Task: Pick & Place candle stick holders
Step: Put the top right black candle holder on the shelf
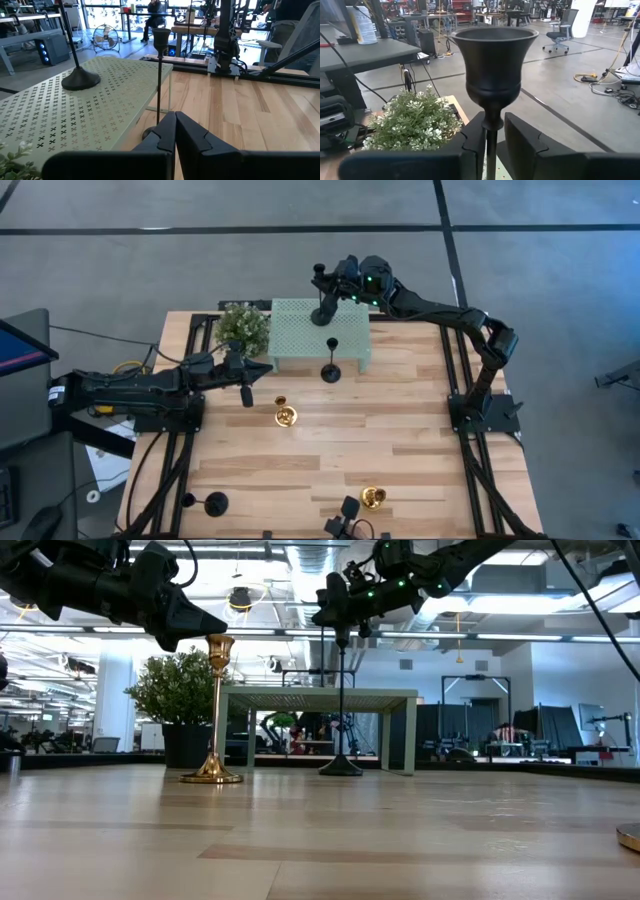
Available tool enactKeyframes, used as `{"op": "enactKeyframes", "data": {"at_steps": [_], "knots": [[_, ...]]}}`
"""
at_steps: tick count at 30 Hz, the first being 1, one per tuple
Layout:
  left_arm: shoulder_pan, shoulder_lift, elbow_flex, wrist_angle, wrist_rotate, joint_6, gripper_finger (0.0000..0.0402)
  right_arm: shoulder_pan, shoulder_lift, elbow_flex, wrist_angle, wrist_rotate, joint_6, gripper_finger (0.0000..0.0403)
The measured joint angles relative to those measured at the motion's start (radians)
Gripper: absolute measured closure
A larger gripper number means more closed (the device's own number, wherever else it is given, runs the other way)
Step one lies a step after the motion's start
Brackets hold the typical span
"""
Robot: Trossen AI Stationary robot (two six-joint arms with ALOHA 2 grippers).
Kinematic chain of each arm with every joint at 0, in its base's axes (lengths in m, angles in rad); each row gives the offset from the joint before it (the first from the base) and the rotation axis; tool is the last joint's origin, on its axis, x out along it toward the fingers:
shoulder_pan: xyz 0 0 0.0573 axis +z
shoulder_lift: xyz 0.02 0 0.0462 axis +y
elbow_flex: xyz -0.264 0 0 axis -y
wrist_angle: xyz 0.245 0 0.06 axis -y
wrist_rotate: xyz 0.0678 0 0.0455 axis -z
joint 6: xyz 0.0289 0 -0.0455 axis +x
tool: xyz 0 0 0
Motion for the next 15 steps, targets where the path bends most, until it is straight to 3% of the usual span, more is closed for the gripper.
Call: {"op": "enactKeyframes", "data": {"at_steps": [11, 15], "knots": [[0.000, 0.000, 0.000, 0.000, 0.000, 0.000, 0.0394, 0.000, 0.000, 0.000, 0.000, 0.004, 0.004, 0.0198], [0.000, 0.000, 0.000, 0.000, 0.000, 0.000, 0.0394, -0.003, 0.000, 0.000, 0.000, 0.028, 0.000, 0.0171]]}}
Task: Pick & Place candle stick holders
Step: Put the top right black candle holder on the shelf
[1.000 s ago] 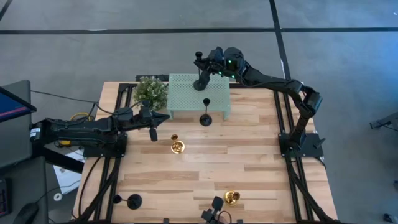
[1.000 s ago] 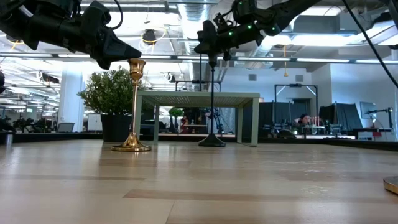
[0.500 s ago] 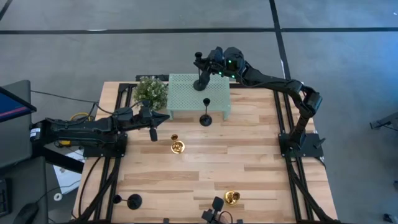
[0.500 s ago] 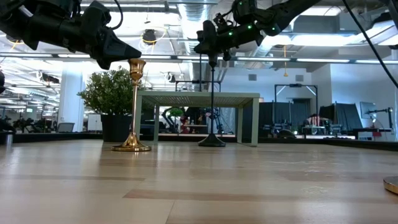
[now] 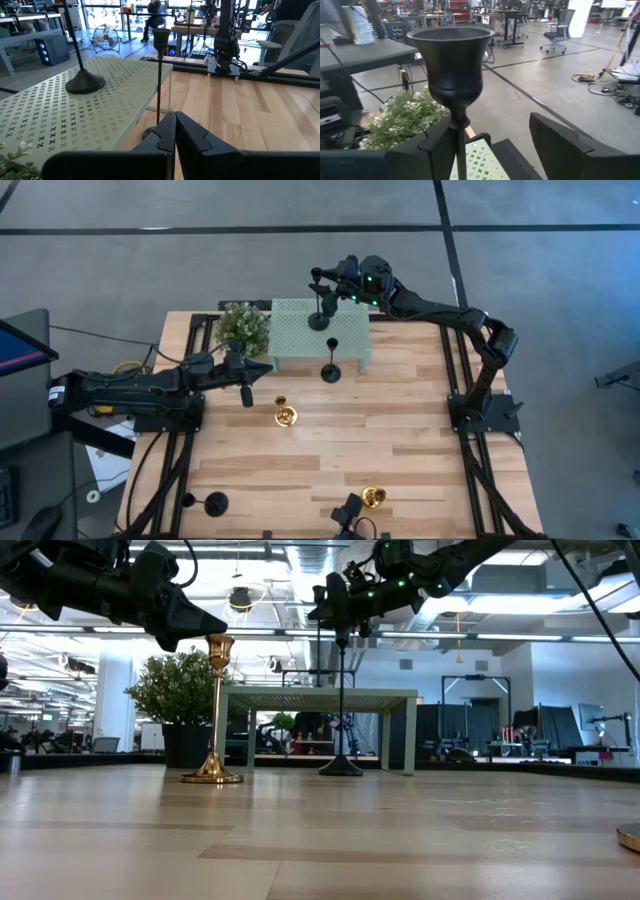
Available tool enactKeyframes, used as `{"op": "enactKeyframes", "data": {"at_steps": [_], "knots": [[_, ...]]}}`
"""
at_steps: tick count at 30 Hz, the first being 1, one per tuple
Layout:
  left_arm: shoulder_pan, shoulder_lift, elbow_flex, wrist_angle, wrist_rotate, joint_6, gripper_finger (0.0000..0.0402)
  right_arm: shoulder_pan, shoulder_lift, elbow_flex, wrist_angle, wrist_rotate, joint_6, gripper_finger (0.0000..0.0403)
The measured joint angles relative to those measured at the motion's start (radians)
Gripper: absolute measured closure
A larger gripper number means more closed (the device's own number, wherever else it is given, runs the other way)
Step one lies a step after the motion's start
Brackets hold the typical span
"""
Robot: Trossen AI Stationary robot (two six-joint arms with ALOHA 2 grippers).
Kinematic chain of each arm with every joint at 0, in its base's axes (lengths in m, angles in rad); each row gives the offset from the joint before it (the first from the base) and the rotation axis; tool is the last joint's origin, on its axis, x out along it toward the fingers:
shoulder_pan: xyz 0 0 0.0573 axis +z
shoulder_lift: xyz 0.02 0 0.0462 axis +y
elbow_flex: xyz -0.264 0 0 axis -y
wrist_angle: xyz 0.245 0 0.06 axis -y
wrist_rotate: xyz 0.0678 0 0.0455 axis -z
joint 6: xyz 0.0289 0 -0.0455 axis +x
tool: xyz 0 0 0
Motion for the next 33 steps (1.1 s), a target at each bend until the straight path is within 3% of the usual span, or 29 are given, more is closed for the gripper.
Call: {"op": "enactKeyframes", "data": {"at_steps": [7, 15, 33], "knots": [[0.000, 0.000, 0.000, 0.000, 0.000, 0.000, 0.0394, -0.007, -0.001, 0.000, 0.001, 0.060, -0.026, 0.0183], [0.000, 0.000, 0.000, 0.000, 0.000, 0.000, 0.0394, -0.005, -0.001, 0.000, 0.001, 0.058, -0.027, 0.0198], [0.000, 0.000, 0.000, 0.000, 0.000, 0.000, 0.0394, 0.040, -0.002, 0.000, 0.000, 0.024, -0.011, 0.0183]]}}
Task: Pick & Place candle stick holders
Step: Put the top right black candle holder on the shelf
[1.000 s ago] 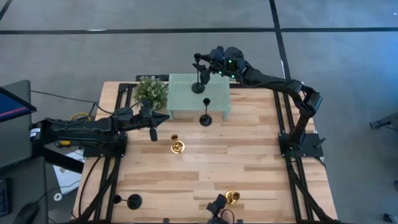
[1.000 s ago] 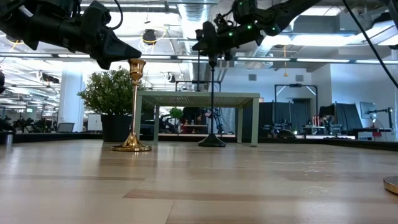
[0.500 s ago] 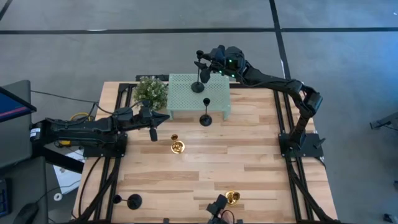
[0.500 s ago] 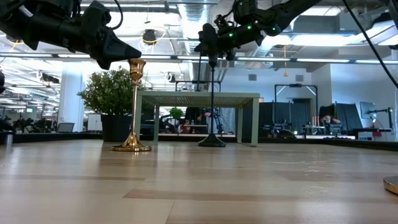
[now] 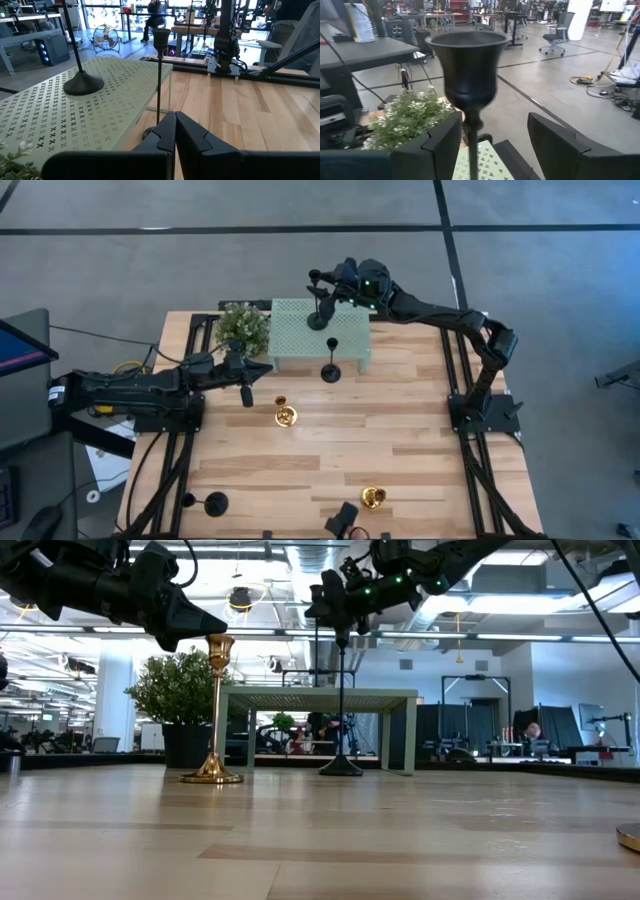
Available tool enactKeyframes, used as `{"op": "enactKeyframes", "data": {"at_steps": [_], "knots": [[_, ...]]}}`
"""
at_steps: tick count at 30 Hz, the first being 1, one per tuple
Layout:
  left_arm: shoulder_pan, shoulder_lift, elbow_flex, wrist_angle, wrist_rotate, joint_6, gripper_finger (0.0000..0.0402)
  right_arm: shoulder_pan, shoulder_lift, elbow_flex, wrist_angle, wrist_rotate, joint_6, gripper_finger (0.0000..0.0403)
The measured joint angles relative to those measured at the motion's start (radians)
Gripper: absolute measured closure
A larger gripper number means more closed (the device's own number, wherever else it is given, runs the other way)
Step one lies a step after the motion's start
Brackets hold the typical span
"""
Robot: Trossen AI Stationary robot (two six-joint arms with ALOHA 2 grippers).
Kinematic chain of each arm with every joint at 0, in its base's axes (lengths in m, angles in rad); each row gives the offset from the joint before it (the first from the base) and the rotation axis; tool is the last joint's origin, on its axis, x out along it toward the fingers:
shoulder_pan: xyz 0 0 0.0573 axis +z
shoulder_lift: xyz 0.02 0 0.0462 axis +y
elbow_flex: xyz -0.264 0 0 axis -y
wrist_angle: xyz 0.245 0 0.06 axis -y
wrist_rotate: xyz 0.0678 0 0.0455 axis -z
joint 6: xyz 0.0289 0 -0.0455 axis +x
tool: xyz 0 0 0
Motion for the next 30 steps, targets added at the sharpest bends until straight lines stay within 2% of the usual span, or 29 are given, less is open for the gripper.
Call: {"op": "enactKeyframes", "data": {"at_steps": [9, 22, 26, 30], "knots": [[0.000, 0.000, 0.000, 0.000, 0.000, 0.000, 0.0394, 0.009, 0.000, 0.000, -0.001, -0.020, 0.022, 0.0154], [0.000, 0.000, 0.000, 0.000, 0.000, 0.000, 0.0394, 0.000, 0.000, 0.000, -0.155, -0.020, 0.013, 0.0154], [0.000, 0.000, 0.000, 0.000, 0.000, 0.000, 0.0394, 0.003, 0.000, 0.000, -0.154, -0.021, 0.011, 0.0171], [0.000, 0.000, 0.000, 0.000, 0.000, 0.000, 0.0394, 0.003, 0.000, 0.000, -0.154, -0.021, 0.011, 0.0219]]}}
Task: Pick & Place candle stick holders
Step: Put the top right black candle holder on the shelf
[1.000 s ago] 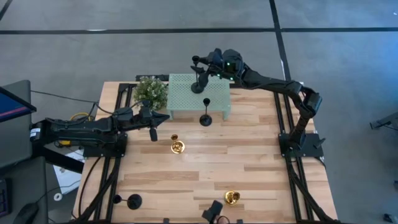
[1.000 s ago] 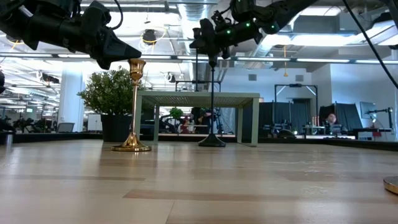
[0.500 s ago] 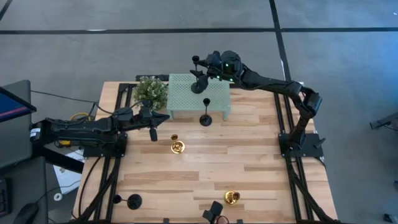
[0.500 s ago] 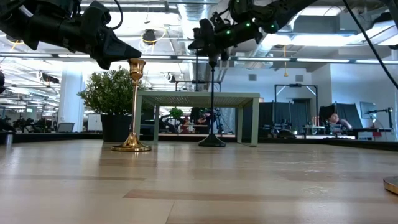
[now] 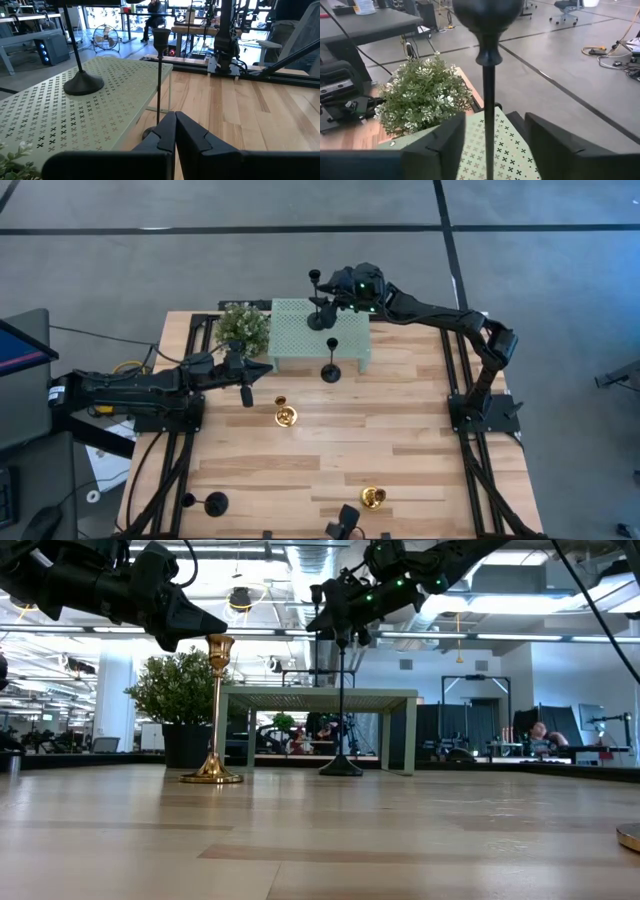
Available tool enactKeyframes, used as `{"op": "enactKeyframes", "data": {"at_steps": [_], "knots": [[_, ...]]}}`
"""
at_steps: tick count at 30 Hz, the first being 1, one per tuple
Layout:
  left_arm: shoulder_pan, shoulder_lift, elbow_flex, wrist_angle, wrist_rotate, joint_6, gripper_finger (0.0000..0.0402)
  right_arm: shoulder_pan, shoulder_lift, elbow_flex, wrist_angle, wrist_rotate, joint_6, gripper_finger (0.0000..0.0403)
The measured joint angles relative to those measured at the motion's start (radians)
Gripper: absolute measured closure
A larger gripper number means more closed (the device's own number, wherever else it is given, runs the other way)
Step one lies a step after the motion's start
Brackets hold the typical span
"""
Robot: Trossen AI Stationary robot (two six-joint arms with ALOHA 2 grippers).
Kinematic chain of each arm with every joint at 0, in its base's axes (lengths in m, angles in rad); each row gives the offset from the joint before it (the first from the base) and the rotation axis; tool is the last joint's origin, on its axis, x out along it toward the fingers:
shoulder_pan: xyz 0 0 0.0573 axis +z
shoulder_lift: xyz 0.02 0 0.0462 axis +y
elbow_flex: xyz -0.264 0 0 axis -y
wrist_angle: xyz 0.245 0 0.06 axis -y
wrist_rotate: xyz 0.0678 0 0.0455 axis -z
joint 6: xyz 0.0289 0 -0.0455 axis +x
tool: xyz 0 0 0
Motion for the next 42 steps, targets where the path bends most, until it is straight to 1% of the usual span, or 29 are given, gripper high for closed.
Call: {"op": "enactKeyframes", "data": {"at_steps": [7, 15, 20, 24, 28, 34, 42], "knots": [[0.000, 0.000, 0.000, 0.000, 0.000, 0.000, 0.0394, 0.000, 0.000, 0.000, 0.000, 0.000, -0.001, 0.0321], [0.000, 0.000, 0.000, 0.000, 0.000, 0.000, 0.0394, -0.001, 0.000, 0.000, 0.004, 0.001, -0.027, 0.0392], [0.000, 0.000, 0.000, 0.000, 0.000, 0.000, 0.0394, -0.004, 0.000, -0.001, 0.037, 0.001, -0.029, 0.0389], [0.000, 0.000, 0.000, 0.000, 0.000, 0.000, 0.0394, -0.014, 0.000, 0.000, 0.076, 0.001, -0.029, 0.0397], [0.000, 0.000, 0.000, 0.000, 0.000, 0.000, 0.0394, -0.033, 0.000, 0.019, 0.049, 0.002, -0.026, 0.0393], [0.000, 0.000, 0.000, 0.000, 0.000, 0.000, 0.0394, -0.063, 0.000, 0.019, 0.048, 0.002, -0.017, 0.0398], [0.000, 0.000, 0.000, 0.000, 0.000, 0.000, 0.0394, -0.067, 0.000, 0.019, 0.034, 0.001, 0.008, 0.0395]]}}
